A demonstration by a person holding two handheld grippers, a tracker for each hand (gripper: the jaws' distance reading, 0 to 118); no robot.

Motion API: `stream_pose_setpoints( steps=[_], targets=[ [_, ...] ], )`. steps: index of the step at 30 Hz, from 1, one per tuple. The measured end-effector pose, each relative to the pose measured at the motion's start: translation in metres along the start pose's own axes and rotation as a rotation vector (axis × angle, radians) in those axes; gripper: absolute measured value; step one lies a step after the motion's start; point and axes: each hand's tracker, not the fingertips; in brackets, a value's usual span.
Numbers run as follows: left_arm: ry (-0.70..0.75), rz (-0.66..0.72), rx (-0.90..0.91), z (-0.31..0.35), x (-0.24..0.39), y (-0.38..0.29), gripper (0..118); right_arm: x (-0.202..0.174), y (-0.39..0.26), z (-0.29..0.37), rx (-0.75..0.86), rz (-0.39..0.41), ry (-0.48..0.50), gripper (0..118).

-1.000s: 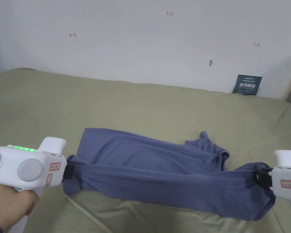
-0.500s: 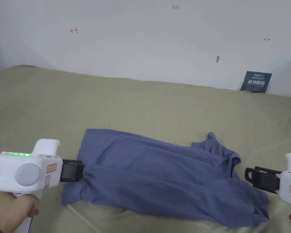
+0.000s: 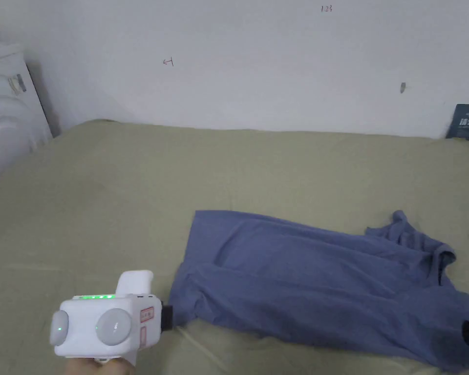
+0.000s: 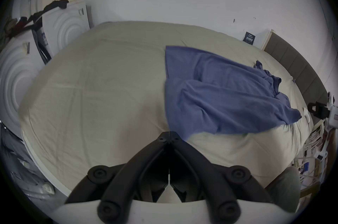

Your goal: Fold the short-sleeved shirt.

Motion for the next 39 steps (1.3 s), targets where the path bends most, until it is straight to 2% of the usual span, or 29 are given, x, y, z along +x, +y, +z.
stream_pose_setpoints(
  steps=[1, 2, 3, 5, 6, 9, 12, 16, 18, 19, 20, 21, 22, 23, 24, 25, 26, 27, 29, 31, 33, 34, 36, 38, 39],
  targets=[
    [-0.003, 0.004, 0.009, -0.006, 0.003, 0.001, 0, 0.002, 0.002, -0.003, -0.004, 0.000, -0.010, 0],
    [0.001, 0.006, 0.014, -0.012, 0.006, 0.004, 5, 0.003, 0.000, -0.005, -0.008, -0.002, -0.014, 0],
    [0.004, -0.004, 0.036, -0.013, 0.012, 0.004, 28, 0.004, -0.001, -0.006, -0.018, -0.012, -0.014, 0],
    [0.003, 0.016, 0.045, -0.020, 0.020, 0.005, 104, 0.009, -0.001, -0.006, -0.022, -0.025, -0.016, 0],
    [0.009, 0.024, 0.015, -0.028, 0.022, 0.007, 117, 0.011, -0.002, -0.004, -0.021, -0.036, -0.008, 0],
    [0.033, 0.046, 0.042, -0.037, 0.024, 0.010, 118, 0.017, -0.003, 0.004, -0.004, -0.066, 0.024, 0],
    [0.103, 0.033, 0.026, -0.030, 0.037, 0.011, 118, 0.019, -0.005, 0.009, 0.005, -0.071, 0.028, 0],
    [0.190, -0.071, -0.059, -0.032, 0.057, 0.006, 117, 0.025, -0.007, 0.012, 0.003, -0.081, 0.027, 0],
    [0.176, -0.095, -0.044, -0.022, 0.066, -0.006, 109, 0.029, -0.009, 0.013, 0.010, -0.086, 0.011, 0],
    [0.141, -0.056, -0.096, -0.082, 0.029, -0.003, 107, 0.030, -0.010, 0.012, 0.009, -0.088, 0.009, 0],
    [0.127, -0.041, -0.077, -0.099, 0.015, 0.003, 97, 0.032, -0.011, 0.012, 0.003, -0.093, 0.003, 0],
    [0.140, -0.043, -0.079, -0.106, 0.007, 0.010, 76, 0.034, -0.012, 0.010, -0.003, -0.096, -0.003, 0],
    [0.119, -0.040, -0.070, -0.112, -0.002, 0.018, 50, 0.035, -0.013, 0.008, -0.008, -0.094, -0.007, 0],
    [0.075, -0.119, 0.144, -0.062, 0.023, 0.005, 13, 0.037, -0.014, 0.005, -0.016, -0.091, -0.023, 0],
    [0.044, -0.110, 0.127, -0.045, 0.034, -0.007, 4, 0.038, -0.015, 0.002, -0.022, -0.096, -0.045, 0],
    [0.028, -0.124, 0.144, -0.041, 0.040, -0.012, 4, 0.038, -0.015, 0.001, -0.030, -0.106, -0.051, 0],
    [0.094, -0.138, 0.091, -0.041, 0.049, -0.024, 4, 0.040, -0.017, -0.002, -0.042, -0.134, -0.073, 0],
    [0.079, -0.121, 0.035, -0.042, 0.045, -0.011, 4, 0.042, -0.019, -0.004, -0.043, -0.171, -0.090, 0],
    [0.062, -0.111, 0.049, -0.039, 0.044, -0.008, 4, 0.060, -0.027, -0.023, -0.048, -0.238, -0.095, 2],
    [0.042, -0.073, 0.034, -0.030, 0.048, -0.004, 4, 0.067, -0.031, -0.034, -0.040, -0.256, -0.113, 31],
    [0.043, -0.077, 0.039, -0.022, 0.056, -0.002, 4, 0.072, -0.032, -0.046, -0.056, -0.278, -0.088, 68],
    [0.044, -0.081, 0.034, -0.020, 0.062, -0.004, 4, 0.073, -0.032, -0.053, -0.057, -0.296, -0.062, 75],
    [0.034, -0.076, 0.013, -0.022, 0.056, 0.006, 4, 0.078, -0.033, -0.068, -0.053, -0.377, 0.016, 76],
    [0.038, -0.078, 0.011, -0.020, 0.064, 0.002, 4, 0.080, -0.033, -0.084, -0.033, -0.471, 0.022, 76],
    [0.025, -0.066, -0.003, -0.023, 0.057, 0.008, 4, 0.083, -0.032, -0.093, -0.037, -0.502, -0.007, 76]
  ],
)
